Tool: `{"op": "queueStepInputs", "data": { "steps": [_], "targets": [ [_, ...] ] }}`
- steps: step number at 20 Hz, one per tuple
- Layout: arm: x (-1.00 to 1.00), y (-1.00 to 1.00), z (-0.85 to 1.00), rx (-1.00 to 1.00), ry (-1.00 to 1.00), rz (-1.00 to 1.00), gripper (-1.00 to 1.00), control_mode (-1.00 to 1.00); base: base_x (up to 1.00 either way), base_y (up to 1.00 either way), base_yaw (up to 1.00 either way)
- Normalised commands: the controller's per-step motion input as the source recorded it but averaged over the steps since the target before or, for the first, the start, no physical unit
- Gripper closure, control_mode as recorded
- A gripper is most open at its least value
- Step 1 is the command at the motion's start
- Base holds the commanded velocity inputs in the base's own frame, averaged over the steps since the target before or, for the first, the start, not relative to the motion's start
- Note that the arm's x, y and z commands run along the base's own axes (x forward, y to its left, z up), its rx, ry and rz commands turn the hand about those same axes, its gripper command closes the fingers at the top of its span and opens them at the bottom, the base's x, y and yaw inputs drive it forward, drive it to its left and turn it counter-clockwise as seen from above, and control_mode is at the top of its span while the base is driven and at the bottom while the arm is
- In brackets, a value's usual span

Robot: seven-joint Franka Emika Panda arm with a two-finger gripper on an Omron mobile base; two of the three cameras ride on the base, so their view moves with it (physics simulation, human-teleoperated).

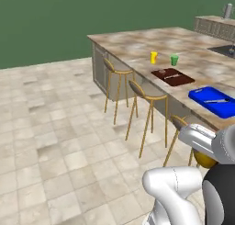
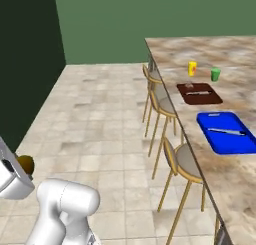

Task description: Gather the mushroom and lemon from the fridge and place them on a tray on the dining counter. Then gather the chicken drumstick and fish from the fridge and place them on the other tray.

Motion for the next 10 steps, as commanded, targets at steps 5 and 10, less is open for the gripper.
{"op": "queueStepInputs", "data": {
  "steps": [5, 10],
  "targets": [
    [0.0, 0.0, 0.0, 0.0, 0.0, 0.0, 1.0, 1.0, 0.89, 0.36, -0.44],
    [0.0, 0.0, 0.0, 0.0, 0.0, 0.0, 1.0, 1.0, 0.88, 0.44, -0.42]
  ]
}}
